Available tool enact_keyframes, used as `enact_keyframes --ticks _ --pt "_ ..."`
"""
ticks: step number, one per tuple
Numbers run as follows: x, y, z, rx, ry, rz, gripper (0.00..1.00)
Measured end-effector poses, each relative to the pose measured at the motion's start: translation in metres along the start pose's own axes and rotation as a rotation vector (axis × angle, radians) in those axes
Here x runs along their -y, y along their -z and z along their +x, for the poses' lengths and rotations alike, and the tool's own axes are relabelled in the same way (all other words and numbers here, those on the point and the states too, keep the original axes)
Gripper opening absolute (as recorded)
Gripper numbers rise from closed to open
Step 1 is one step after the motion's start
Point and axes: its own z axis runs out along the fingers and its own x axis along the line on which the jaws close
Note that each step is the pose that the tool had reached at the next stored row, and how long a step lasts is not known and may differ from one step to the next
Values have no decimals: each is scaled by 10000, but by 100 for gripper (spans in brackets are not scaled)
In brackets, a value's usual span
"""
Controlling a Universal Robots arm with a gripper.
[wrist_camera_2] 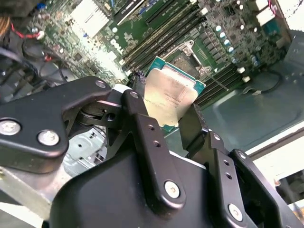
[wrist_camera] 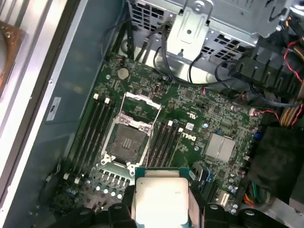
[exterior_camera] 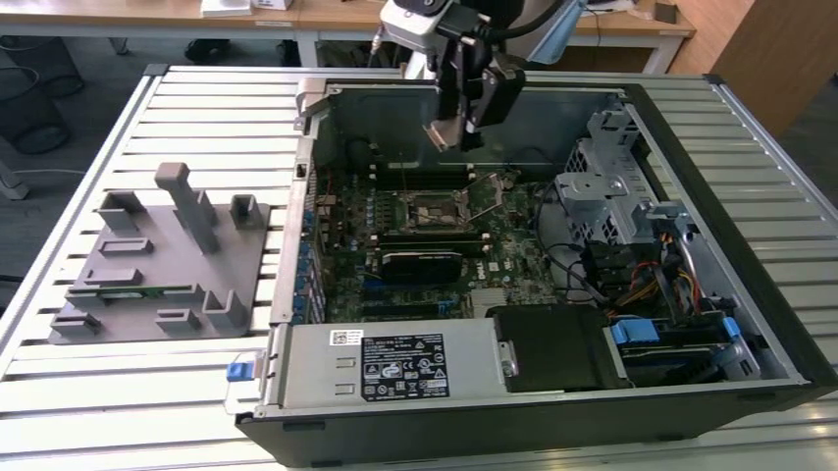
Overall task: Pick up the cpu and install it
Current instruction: 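Place the cpu into insertion slot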
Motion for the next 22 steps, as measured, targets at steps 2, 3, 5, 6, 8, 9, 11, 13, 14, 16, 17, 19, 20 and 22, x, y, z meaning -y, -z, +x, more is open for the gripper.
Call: enact_keyframes --ticks 2,3,5,6,8,9,11,13,14,16,17,19,20,22 --pt "-2 -13 4 -2 -239 7 53" --pt "-5 -21 12 -8 -265 5 53" --pt "-12 -48 35 -13 -312 5 53" --pt "-17 -63 50 -23 -322 3 53" --pt "-33 -90 97 -90 -321 -18 53" --pt "-41 -104 118 -119 -321 -27 53" --pt "-59 -134 142 -130 -331 -32 53" --pt "-60 -154 143 -141 -567 -30 53" --pt "-60 -163 143 -143 -727 -26 53" --pt "-61 -183 144 -148 -1065 -21 53" --pt "-61 -194 144 -151 -1242 -19 53" --pt "-62 -214 144 -154 -1543 -13 53" --pt "-62 -224 145 -156 -1691 -11 53" --pt "-64 -240 145 -159 -1919 -6 53"
